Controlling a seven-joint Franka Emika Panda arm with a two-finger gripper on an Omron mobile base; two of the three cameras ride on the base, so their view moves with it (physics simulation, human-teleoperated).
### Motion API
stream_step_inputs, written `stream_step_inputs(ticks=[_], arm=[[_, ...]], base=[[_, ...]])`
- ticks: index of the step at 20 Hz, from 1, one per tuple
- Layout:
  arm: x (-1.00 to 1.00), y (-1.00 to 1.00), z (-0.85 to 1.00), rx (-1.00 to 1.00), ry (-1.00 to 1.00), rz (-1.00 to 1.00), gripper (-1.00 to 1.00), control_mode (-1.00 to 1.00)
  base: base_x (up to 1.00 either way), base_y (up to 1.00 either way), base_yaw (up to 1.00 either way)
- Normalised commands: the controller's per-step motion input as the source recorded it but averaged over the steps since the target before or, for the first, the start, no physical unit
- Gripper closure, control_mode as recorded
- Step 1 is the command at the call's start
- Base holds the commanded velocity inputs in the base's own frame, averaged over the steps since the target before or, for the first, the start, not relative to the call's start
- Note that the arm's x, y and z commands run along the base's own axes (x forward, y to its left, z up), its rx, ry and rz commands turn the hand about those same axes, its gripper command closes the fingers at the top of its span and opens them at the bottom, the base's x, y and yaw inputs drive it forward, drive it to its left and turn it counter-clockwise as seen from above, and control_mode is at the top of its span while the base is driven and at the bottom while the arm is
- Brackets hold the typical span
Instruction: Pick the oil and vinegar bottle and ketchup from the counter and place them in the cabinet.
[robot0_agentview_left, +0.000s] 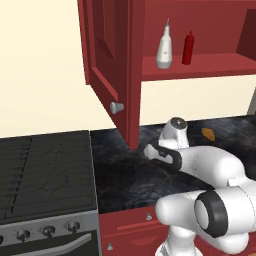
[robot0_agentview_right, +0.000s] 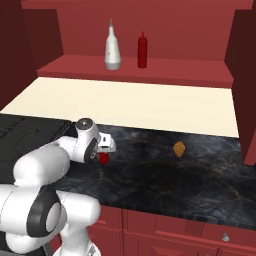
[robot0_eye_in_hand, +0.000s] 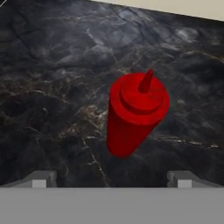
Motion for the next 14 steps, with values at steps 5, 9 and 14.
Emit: stream_step_inputs(ticks=[5,9,14], arm=[[0.38,0.00,-0.09,0.00,0.00,-0.08,-1.00,-1.00],[0.23,0.00,-0.17,0.00,0.00,-0.05,-1.00,-1.00],[0.09,0.00,-0.25,0.00,0.00,-0.01,-1.00,-1.00]], base=[[0.00,0.00,0.00],[0.00,0.00,0.00],[0.00,0.00,0.00]])
